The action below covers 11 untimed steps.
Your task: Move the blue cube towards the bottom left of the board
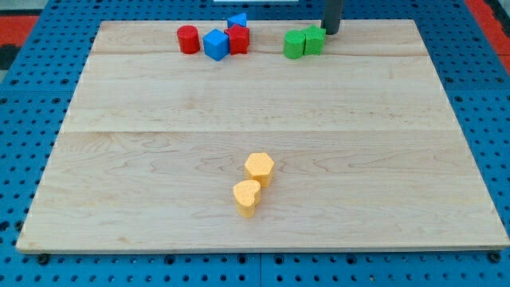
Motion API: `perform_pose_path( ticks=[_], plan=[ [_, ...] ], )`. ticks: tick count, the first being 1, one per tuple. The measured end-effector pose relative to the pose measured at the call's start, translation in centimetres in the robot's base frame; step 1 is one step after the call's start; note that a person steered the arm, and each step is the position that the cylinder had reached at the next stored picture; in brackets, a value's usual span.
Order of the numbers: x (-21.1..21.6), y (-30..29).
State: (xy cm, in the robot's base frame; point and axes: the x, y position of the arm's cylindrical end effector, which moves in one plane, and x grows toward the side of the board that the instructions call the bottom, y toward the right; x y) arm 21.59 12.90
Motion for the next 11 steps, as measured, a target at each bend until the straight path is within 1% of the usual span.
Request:
perform_pose_path(
  ticks=[1,3,4,5,6,7,8,9,10,11],
  plan=[
    [-0.3,0.0],
    [-2.0,-3.4],
    [-2.3,-3.7],
    [-1.9,-11.4],
    [-1.3,-17.6],
    [-1.3,-16.6],
    [0.7,-19.5],
    [8.0,-20.6],
    [13.7,-21.8],
    [18.6,-20.2]
  ],
)
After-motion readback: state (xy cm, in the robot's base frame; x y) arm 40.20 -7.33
